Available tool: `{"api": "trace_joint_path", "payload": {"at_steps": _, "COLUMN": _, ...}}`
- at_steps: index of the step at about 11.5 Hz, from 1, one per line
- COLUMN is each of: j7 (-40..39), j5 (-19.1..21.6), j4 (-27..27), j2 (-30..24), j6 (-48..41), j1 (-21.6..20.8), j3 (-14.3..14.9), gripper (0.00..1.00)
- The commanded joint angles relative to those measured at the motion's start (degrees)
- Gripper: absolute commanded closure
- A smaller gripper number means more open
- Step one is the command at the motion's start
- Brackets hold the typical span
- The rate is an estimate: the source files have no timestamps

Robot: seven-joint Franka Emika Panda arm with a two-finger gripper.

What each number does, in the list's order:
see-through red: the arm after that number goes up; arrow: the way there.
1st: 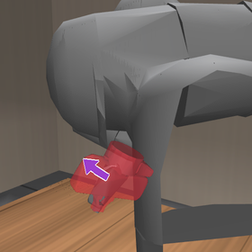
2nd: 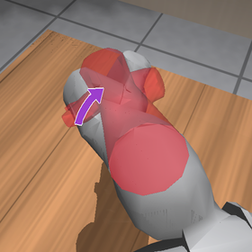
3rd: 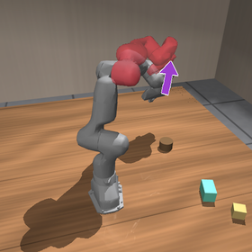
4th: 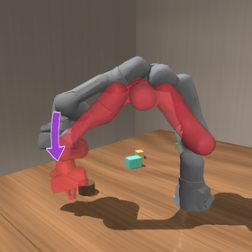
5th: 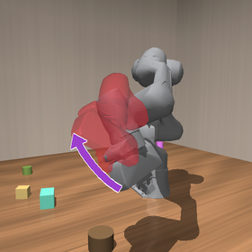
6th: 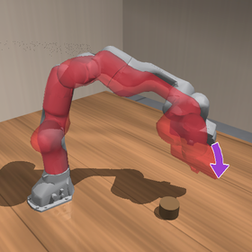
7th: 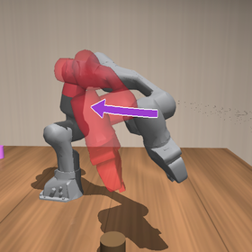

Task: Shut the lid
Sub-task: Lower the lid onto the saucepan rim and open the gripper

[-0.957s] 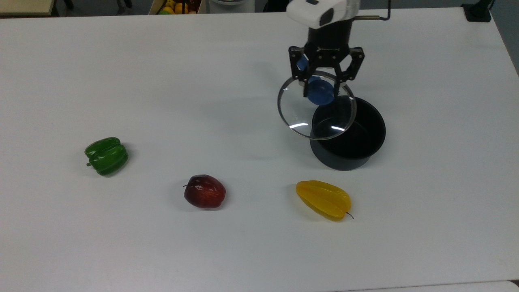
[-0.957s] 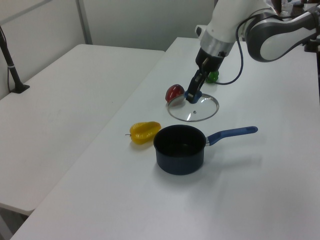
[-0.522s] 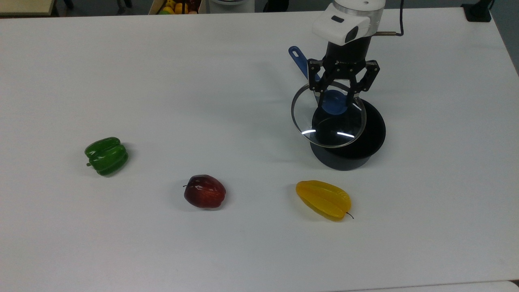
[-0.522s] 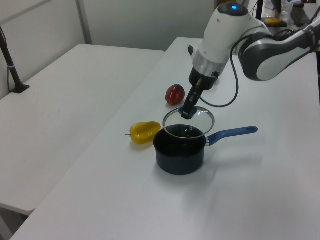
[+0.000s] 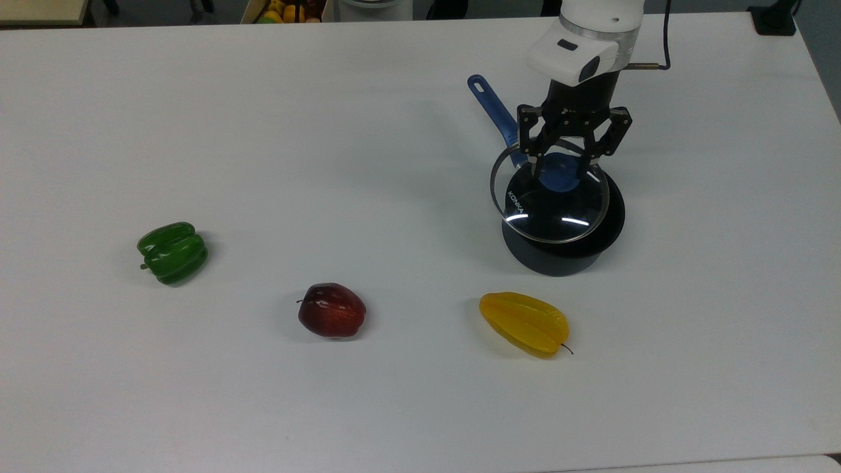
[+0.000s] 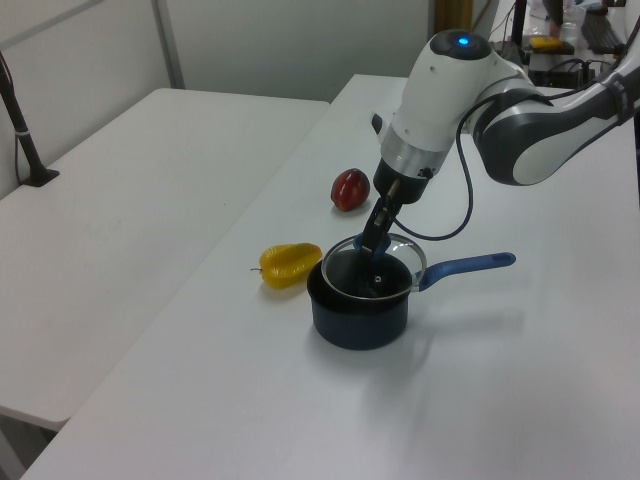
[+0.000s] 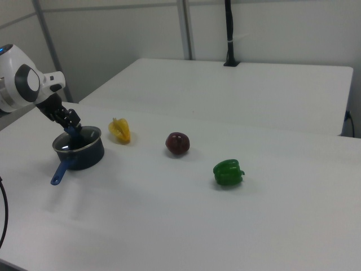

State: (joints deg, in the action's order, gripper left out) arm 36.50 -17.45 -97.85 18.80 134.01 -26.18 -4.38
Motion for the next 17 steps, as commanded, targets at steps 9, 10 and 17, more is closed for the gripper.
{"api": "trace_joint_path", "payload": {"at_steps": 9, "j7": 4.7, "j5": -3.8, "j4": 0.5, "j2": 1.2, "j6": 4.7, "j1": -1.4, "j3": 0.3, "gripper": 0.54}}
{"api": "trace_joint_path", "payload": {"at_steps": 10, "j7": 4.8, "j5": -3.9, "j4": 0.5, "j2": 1.2, "j6": 4.2, "j1": -1.6, "j3": 0.3, "gripper": 0.54}}
{"api": "trace_joint_path", "payload": {"at_steps": 17, "j7": 5.1, "j5": -4.0, "j4": 0.5, "j2": 2.3, "j6": 4.5, "j1": -1.6, "j3": 0.3, "gripper": 0.53}}
